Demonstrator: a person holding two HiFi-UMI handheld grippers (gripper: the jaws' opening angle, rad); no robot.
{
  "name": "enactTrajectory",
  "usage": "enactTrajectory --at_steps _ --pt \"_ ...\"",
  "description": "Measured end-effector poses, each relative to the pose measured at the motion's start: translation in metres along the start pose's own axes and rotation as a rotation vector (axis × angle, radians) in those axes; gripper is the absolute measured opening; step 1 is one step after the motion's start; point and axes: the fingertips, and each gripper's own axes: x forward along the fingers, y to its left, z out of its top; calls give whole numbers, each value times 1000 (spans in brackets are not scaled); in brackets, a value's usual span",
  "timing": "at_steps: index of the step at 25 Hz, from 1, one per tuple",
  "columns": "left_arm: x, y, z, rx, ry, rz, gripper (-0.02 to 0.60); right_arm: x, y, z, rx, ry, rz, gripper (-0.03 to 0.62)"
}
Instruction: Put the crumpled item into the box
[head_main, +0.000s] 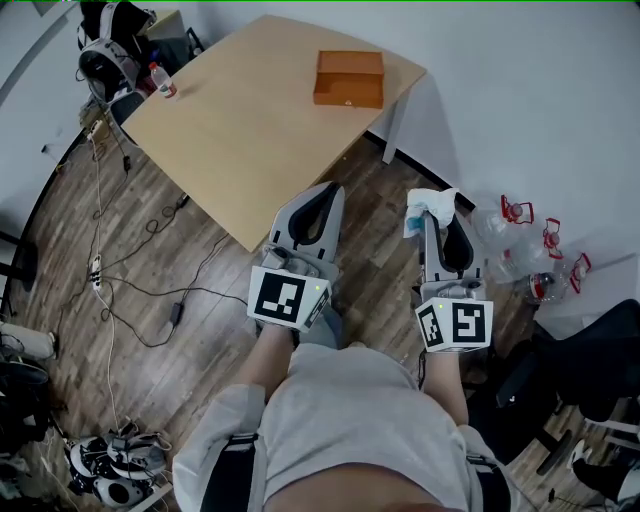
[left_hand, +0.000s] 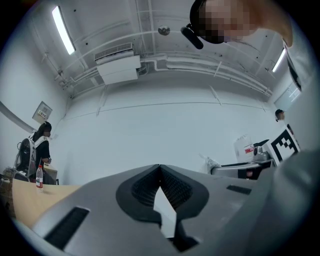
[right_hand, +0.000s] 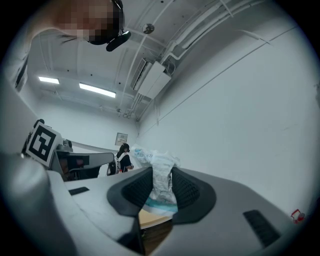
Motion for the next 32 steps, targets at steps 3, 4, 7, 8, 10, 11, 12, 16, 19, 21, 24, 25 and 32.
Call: enactTrajectory --at_steps 3,4,7,8,10,11,12,16,19,21,24,25,32 --pt "19 19 -3 -3 -2 -20 14 25 -1 -1 -6 -3 -17 110" --pt "25 26 -4 -3 -1 -26 13 34 -1 -1 -7 -4 -22 110" --pt "44 47 -6 -4 -6 -42 13 59 -2 -2 -12 -8 -38 110" --pt "51 53 -7 -5 -8 -47 13 67 -3 -3 -13 -10 -43 110" --pt "63 66 -9 -5 -13 -57 14 84 -4 -5 -12 -13 -54 110" --pt "68 73 -10 -4 -16 -62 13 92 -4 -6 -11 -15 -59 110" --pt "73 80 -11 -3 -19 -67 14 101 -3 -7 -9 -18 -63 110" --pt "92 108 -14 -2 -24 -82 14 133 0 -9 -9 -29 -77 110" --pt "105 127 -15 -3 -32 -97 14 154 3 -10 -7 -32 -93 110" --pt "111 137 -16 -5 -36 -107 13 165 4 -11 -6 -36 -106 110" --pt "118 151 -19 -6 -40 -122 12 179 7 -13 -4 -45 -123 110" --pt "120 155 -20 -6 -41 -128 13 182 8 -13 -4 -47 -129 110" --pt "134 173 -26 -27 -51 -148 14 196 10 -16 -22 -46 -157 110"
